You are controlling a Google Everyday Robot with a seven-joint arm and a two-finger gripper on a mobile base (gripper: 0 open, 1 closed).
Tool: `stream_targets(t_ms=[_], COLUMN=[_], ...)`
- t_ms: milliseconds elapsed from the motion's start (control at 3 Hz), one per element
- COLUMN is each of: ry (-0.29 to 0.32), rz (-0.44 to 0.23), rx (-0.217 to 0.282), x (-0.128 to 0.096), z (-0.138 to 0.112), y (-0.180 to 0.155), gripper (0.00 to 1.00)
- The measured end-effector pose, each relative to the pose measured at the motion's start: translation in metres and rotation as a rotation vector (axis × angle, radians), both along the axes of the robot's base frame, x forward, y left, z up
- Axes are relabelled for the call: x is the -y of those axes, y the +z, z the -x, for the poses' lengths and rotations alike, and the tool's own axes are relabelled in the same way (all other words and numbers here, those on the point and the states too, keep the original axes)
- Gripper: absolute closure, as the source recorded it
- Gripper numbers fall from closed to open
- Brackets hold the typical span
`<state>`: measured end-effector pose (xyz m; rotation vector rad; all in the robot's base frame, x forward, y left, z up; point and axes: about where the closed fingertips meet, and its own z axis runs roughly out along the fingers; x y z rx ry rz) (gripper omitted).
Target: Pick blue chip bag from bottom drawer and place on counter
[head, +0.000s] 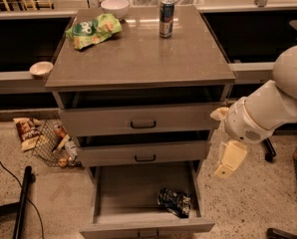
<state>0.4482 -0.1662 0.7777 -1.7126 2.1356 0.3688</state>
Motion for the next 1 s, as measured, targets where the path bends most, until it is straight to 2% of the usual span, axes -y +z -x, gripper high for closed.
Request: stream_targets(t_ms=[333,667,1000], ry=[-0.016,0.036,0.071], rz=[-0.002,0.005,-0.029], rx=[-0.014,-0.027,-0.03], x=[0.001,-0.006,-0.01], z=[0.0,-0.006,-0.016], y=[-0.013,-0.069,-0.127], gripper=[0.0,0.0,0.0])
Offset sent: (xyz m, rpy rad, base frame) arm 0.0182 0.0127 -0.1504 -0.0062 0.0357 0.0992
